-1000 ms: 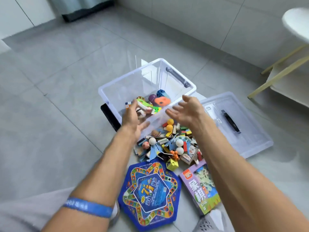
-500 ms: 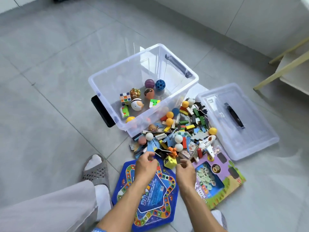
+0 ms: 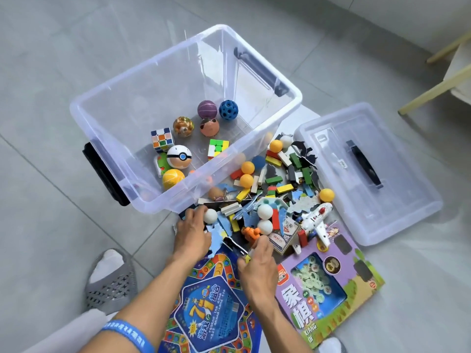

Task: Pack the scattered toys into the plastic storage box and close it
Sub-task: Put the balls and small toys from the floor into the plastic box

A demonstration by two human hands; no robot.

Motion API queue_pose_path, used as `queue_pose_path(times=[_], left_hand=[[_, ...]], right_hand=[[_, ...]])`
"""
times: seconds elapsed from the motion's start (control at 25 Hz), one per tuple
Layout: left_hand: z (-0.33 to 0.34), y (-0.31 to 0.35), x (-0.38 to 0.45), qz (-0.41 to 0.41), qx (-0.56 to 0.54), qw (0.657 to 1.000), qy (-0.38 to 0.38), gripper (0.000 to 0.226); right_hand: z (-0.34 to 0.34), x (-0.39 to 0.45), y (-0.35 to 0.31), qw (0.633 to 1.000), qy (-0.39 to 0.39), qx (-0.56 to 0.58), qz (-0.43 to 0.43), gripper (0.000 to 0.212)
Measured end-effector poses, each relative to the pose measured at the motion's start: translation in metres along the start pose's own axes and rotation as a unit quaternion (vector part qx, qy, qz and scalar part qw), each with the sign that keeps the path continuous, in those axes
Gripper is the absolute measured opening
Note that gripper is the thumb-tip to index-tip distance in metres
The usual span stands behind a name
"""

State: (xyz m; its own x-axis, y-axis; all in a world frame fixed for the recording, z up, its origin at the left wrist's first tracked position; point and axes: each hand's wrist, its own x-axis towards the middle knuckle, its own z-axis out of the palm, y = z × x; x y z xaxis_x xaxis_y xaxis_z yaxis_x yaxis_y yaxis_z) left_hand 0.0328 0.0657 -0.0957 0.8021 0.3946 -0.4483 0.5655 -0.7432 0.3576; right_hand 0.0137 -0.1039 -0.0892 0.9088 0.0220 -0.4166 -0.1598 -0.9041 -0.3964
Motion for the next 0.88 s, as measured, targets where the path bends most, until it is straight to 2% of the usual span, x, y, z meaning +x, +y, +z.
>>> queue_pose_path(times=[0.12,0.2,0.28,0.36,0.44,0.52,0.64,0.72,0.8,0.88], left_hand=[[-0.004,-0.003,0.001,-0.016,0.002,1.000,-0.005,0.046],[-0.007,-0.003,-0.003,-0.050,-0.042,0.998,0.001,0.038],[-0.009,0.001,-0.010,-0.068,-0.073,0.995,0.007,0.031],[-0.015,0.009,-0.021,-0.091,-0.139,0.985,0.039,0.024],[-0.029,0.022,-0.045,-0.139,-0.311,0.936,0.088,0.014],[-0.047,0.039,-0.078,-0.136,-0.473,0.859,0.140,0.005],[-0.102,0.064,-0.100,-0.084,-0.583,0.785,0.189,0.003],[-0.154,0.075,-0.095,-0.053,-0.610,0.763,0.208,0.021],[-0.196,0.080,-0.091,-0.032,-0.585,0.763,0.273,0.034],[-0.205,0.080,-0.095,0.006,-0.526,0.774,0.352,0.020]], right_hand=[[-0.011,0.001,0.004,0.985,-0.030,0.163,0.046,0.033],[-0.022,-0.008,0.008,0.948,-0.037,0.294,0.120,0.021],[-0.031,-0.016,0.017,0.905,-0.003,0.383,0.186,0.005],[-0.045,-0.017,0.018,0.852,0.044,0.468,0.232,0.005],[-0.071,-0.018,-0.003,0.808,0.045,0.543,0.225,0.005],[-0.106,-0.012,-0.043,0.784,0.005,0.600,0.161,0.008],[-0.165,0.005,-0.120,0.777,-0.093,0.620,0.061,0.023],[-0.202,0.015,-0.160,0.789,-0.125,0.601,0.031,0.031],[-0.224,0.023,-0.170,0.823,-0.066,0.563,0.012,0.030],[-0.219,0.024,-0.147,0.849,0.012,0.528,-0.008,0.018]])
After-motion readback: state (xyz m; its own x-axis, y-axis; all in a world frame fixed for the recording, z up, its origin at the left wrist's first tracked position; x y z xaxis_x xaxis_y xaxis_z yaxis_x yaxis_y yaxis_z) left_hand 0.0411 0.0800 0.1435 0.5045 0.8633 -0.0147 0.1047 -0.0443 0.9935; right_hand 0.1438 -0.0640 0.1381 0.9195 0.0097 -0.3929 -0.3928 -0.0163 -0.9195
